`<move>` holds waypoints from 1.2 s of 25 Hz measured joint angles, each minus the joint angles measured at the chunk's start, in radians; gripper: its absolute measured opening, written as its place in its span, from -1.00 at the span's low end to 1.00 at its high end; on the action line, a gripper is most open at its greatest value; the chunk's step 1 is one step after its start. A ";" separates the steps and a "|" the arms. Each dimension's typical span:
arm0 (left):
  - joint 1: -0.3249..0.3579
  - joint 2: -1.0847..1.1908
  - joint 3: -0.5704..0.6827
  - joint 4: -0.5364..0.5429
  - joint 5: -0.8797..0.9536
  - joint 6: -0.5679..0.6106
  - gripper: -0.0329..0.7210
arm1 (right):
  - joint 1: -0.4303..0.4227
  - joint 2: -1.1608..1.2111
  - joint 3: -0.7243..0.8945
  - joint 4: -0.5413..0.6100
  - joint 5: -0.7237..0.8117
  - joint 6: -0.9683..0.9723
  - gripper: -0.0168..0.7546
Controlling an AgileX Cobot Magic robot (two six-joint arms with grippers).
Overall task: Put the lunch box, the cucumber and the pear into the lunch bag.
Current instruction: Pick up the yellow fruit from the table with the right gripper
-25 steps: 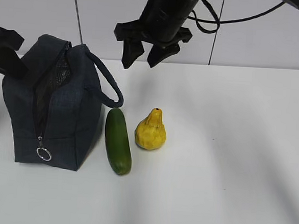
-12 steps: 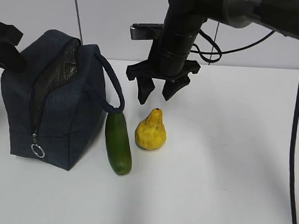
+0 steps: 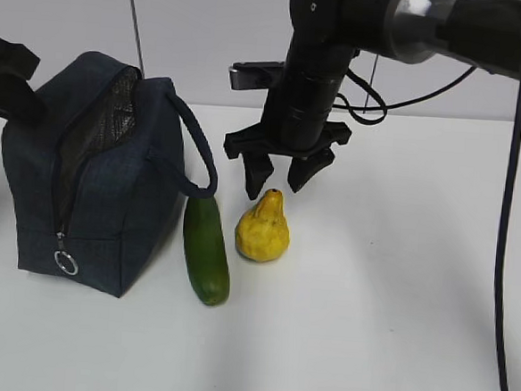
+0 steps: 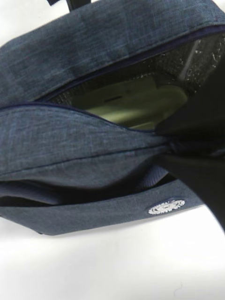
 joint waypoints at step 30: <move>0.000 0.000 0.000 0.000 -0.001 0.001 -0.86 | 0.000 0.030 0.002 0.040 -0.002 -0.010 -0.30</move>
